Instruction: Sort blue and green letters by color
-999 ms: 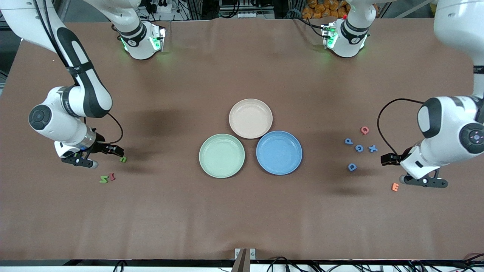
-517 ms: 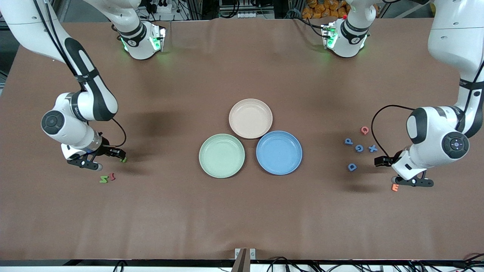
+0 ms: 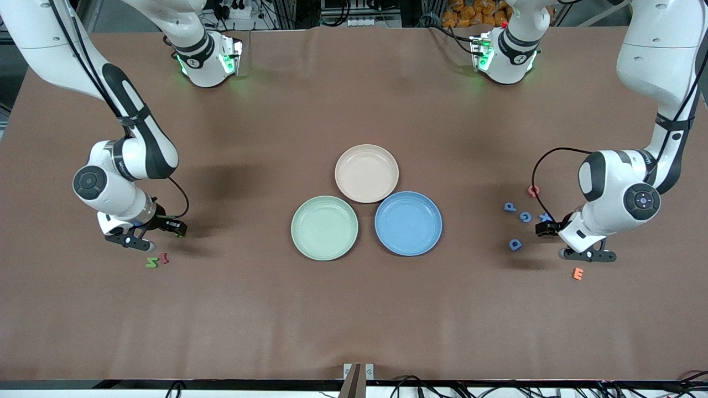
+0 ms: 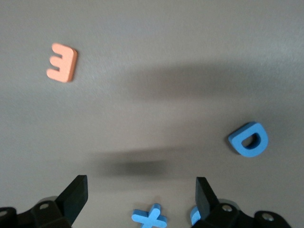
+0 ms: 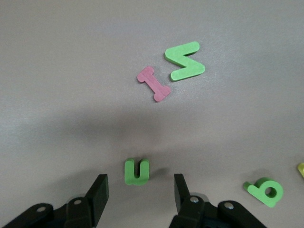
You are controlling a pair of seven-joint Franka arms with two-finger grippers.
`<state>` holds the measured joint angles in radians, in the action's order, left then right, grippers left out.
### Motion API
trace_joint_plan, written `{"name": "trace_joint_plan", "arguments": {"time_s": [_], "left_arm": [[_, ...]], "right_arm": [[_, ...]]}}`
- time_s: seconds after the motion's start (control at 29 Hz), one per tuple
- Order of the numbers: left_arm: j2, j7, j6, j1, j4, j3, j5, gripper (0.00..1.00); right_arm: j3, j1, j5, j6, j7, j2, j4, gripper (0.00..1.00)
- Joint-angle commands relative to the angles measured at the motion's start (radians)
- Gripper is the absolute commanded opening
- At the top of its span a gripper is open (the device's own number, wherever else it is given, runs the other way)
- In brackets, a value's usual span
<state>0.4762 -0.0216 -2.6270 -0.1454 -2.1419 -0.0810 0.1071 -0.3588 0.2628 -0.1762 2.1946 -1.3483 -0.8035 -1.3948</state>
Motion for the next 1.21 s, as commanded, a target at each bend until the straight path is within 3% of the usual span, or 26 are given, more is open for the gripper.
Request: {"name": "trace_joint_plan", "arguments": {"time_s": [0.0,0.38,0.86,1.17], "left_arm": [[-0.028,-0.014,-0.001,0.007,-0.001,0.003,0.0,0.06],[-0.054,-0.038,0.068,0.041,0.042,0.003,0.006,0.06],[-0.119,-0.118,0.119,0.141,0.065,0.001,0.013,0.06],[-0.182,-0.225,0.192,0.237,0.071,0.0,0.013,0.06]], "right_arm": [[-0.008,-0.059,-0.003,-0.104,0.061,0.072,-0.013,1.0],[0.037,-0.161,-0.002,-0.18,0.057,0.197,-0.076,1.0],[0.077,-0.31,-0.006,-0.173,0.35,0.231,-0.144,1.0],[0.121,-0.43,-0.014,-0.141,0.363,0.231,-0.164,1.0]]}}
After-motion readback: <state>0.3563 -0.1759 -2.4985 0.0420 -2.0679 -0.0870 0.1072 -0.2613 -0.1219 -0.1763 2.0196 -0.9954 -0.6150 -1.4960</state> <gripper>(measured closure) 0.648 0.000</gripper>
